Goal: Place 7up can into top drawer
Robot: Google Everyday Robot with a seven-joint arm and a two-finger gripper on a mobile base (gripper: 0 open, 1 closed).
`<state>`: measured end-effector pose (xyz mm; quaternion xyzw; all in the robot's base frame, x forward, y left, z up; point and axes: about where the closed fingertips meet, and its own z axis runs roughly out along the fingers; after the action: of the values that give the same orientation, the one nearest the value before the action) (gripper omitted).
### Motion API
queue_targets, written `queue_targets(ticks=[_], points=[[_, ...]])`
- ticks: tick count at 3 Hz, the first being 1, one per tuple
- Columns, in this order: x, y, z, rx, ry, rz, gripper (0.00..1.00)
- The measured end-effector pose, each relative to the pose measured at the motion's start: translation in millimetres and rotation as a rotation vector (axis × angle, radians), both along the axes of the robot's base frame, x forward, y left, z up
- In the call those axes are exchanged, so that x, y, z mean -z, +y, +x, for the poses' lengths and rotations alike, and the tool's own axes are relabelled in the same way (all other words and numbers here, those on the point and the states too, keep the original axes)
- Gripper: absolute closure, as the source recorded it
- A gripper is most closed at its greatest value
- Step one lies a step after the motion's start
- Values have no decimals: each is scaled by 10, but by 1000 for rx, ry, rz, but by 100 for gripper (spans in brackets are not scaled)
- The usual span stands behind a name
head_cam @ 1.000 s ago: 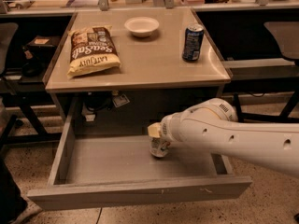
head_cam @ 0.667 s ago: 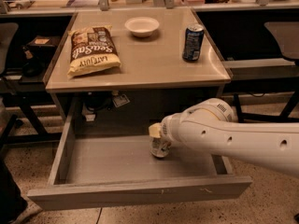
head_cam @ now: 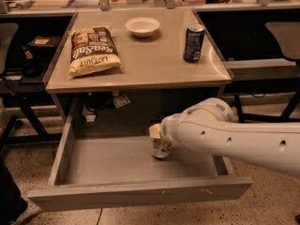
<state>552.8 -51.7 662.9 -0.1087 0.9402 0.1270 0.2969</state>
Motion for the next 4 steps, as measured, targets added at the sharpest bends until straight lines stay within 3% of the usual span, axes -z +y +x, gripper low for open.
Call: queue_targets(ticks=[3,4], points=[[0,0,0,0,0,0,13],[-1,0,0,0,0,0,0]])
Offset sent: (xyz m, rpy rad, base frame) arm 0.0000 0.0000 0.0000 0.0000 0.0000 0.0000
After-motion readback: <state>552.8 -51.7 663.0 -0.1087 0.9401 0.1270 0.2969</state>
